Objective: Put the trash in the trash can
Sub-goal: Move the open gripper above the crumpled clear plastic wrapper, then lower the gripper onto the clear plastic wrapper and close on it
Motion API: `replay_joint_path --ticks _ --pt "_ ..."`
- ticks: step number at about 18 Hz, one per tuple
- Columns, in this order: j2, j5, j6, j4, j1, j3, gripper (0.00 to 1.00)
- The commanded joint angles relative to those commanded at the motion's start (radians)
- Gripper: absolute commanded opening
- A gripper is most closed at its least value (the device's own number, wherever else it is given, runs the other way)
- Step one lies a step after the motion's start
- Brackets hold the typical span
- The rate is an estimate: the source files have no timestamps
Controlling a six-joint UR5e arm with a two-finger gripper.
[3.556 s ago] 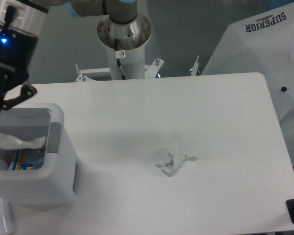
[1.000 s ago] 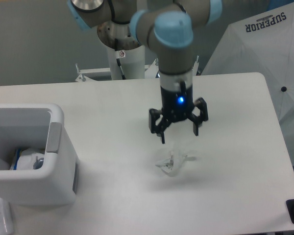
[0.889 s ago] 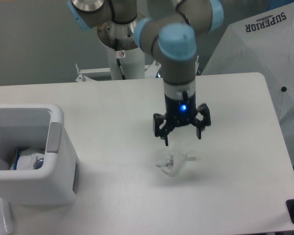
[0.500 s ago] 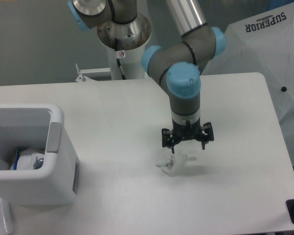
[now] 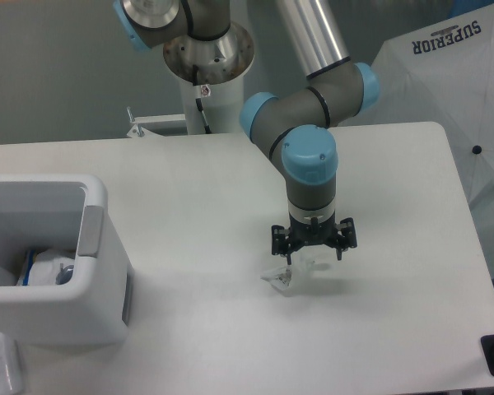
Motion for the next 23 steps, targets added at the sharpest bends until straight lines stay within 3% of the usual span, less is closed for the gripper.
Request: replay_joint_path --ticks 3,6,8,11,20,23 --pt "-0.002 0.006 0.000 -0.002 -0.011 -0.008 0.95" --pt "-0.002 0.009 0.002 -0.003 -0.014 -0.018 0.71" --pt "-0.002 0.012 0.000 -0.003 -0.014 -0.026 0.48" --pt "0.001 0.014 -0.002 -0.008 -0.014 -0.025 0.01" --pt "0.009 -0.018 0.000 -0.009 -0.009 0.003 0.00" --pt "0.015 -0.108 -0.024 -0.008 -0.006 0.087 0.00"
